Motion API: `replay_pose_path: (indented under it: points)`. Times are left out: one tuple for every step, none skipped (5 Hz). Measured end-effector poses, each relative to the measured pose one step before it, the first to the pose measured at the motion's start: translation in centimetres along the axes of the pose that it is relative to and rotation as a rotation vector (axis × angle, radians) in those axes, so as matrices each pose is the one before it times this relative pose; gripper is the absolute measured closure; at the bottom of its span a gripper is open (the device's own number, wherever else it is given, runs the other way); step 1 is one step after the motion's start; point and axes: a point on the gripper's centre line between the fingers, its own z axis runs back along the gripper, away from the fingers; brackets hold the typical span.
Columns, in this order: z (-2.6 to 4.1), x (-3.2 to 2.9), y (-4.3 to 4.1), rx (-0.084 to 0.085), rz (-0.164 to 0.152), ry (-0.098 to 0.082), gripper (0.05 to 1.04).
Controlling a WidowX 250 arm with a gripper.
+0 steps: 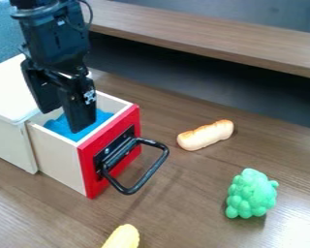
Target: Close the drawer
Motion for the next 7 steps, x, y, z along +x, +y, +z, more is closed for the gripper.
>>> replay_pose_path:
  points:
    - [-0.505, -0.090, -0.060, -0.0103, 0.0022, 0.0189, 0.084]
    - [-1.562, 1.305, -0.306, -0.0302, -0.0270, 0.0291, 0.084]
    - [-1.346, 1.444, 0.021, -0.0114, -0.0167, 0.0227, 0.084]
    - [-1.116, 0.841, -0.099, -0.0023, -0.0158, -0.0045, 0.084]
    - [-0.559, 0.866, -0.281, -0.0056, -0.0013, -0.0282, 0.084]
    - [-0.491, 0.983, -0.555, -0.0042, 0.0087, -0.0410, 0.084]
    - [-0.302, 0.806, -1.069, 0.0010, -0.0107, -0.0246, 0.084]
